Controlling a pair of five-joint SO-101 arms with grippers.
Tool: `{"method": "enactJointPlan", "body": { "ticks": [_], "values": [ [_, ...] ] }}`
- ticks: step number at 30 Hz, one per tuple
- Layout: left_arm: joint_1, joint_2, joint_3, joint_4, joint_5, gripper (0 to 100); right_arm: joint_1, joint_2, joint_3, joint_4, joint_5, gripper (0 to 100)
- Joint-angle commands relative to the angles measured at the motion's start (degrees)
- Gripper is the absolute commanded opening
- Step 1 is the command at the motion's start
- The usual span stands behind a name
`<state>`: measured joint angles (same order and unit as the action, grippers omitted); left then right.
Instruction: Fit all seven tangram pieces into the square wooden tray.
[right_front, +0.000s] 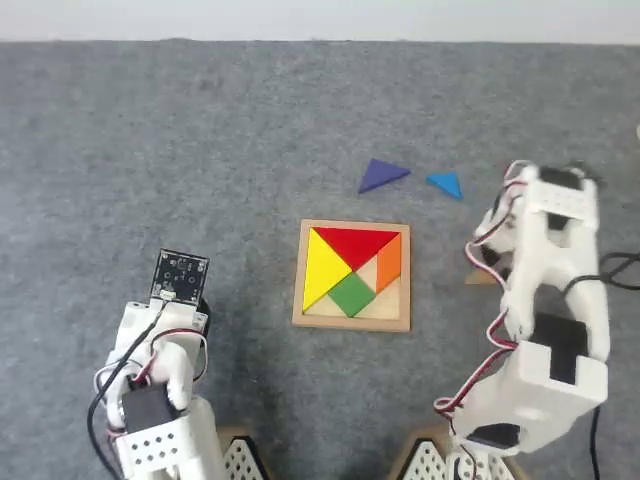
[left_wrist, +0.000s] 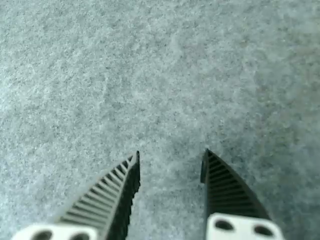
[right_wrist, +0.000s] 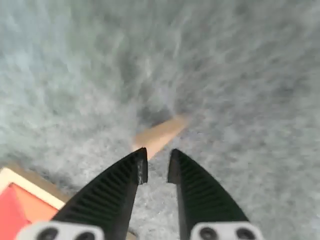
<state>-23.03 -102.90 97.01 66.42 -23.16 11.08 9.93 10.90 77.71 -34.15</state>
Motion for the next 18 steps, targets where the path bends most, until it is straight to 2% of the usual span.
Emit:
{"method": "enactJointPlan", "body": {
  "ticks": [1,4,7,12,14,18],
  "values": [
    [-0.4,-0.4,-0.6,0.4,-0.3,19,0.9,-0.8,-6.9,4.5,-0.7,5.7],
    [-0.4,-0.4,-0.6,0.4,-0.3,19,0.9,-0.3,-7.2,4.7,-1.1,7.2],
    [-0.4,-0.4,-0.6,0.4,-0.3,19,-0.7,0.5,-6.7,3.0,-1.1,12.7],
    [-0.4,-0.4,-0.6,0.4,-0.3,19,-8.0,4.9,-5.6,3.2,-4.2,34.5],
    [-0.4,-0.4,-0.6,0.4,-0.3,19,-8.7,7.1,-5.7,3.2,-5.9,40.6],
    [-0.4,-0.4,-0.6,0.4,-0.3,19,-8.6,11.6,-6.0,2.8,-3.2,41.3]
  ]
}}
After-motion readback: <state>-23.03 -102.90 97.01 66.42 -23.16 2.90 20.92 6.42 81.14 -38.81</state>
